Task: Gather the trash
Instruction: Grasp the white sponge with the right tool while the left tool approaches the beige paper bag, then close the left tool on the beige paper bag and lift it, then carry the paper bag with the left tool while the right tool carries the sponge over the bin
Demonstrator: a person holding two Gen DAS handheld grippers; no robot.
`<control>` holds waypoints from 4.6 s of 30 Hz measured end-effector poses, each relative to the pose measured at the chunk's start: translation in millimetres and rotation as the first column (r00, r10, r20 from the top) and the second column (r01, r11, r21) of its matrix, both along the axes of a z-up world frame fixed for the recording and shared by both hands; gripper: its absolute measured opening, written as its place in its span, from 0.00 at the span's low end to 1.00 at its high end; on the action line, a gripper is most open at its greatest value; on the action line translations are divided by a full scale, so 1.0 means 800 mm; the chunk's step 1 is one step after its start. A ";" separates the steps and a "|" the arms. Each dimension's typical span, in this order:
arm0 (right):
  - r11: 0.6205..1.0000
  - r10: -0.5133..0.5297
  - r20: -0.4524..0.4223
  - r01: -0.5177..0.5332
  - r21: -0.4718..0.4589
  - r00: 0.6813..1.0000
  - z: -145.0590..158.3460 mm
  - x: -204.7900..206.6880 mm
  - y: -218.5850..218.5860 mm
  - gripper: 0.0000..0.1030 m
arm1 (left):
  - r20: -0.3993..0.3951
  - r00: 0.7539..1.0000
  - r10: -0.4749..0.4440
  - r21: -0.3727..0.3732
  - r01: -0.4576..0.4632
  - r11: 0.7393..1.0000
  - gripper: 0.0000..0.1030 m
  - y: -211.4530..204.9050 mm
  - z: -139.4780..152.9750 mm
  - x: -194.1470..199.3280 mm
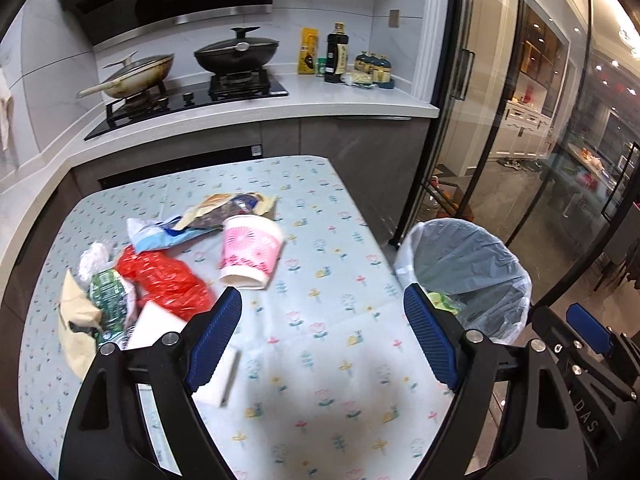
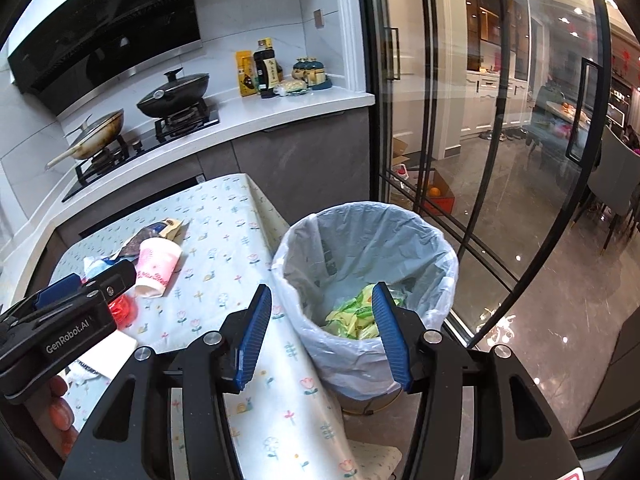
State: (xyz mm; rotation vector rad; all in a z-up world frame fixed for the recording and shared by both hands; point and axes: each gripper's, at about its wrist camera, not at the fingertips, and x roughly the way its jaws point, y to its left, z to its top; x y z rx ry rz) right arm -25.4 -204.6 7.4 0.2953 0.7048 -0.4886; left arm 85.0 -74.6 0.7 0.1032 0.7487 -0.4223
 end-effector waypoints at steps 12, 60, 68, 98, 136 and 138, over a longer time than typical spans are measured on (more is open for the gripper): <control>0.994 0.108 -0.030 -0.108 0.007 0.994 -0.014 0.037 0.084 0.54 | -0.023 0.988 0.151 0.038 -0.150 0.988 0.81 0.118 -0.019 0.018; 0.908 0.413 -0.100 -0.401 0.122 0.905 -0.111 0.186 0.296 0.62 | -0.322 0.846 0.425 -0.064 -0.467 0.882 0.91 0.367 -0.116 0.108; 0.919 0.378 -0.046 -0.369 0.140 0.925 -0.090 0.176 0.264 0.45 | -0.341 0.839 0.424 -0.045 -0.466 0.884 0.93 0.353 -0.131 0.130; 0.941 0.260 0.128 -0.281 0.187 0.957 -0.034 0.099 0.157 0.32 | -0.235 0.914 0.331 -0.137 -0.368 0.920 0.01 0.319 -0.043 0.081; 0.946 0.235 0.146 -0.261 0.195 0.961 -0.027 0.078 0.120 0.32 | -0.255 0.884 0.392 -0.127 -0.432 0.893 0.15 0.306 -0.036 0.092; 0.949 0.221 0.159 -0.250 0.192 0.962 -0.022 0.069 0.110 0.32 | -0.234 0.903 0.360 -0.141 -0.398 0.906 0.15 0.286 -0.018 0.082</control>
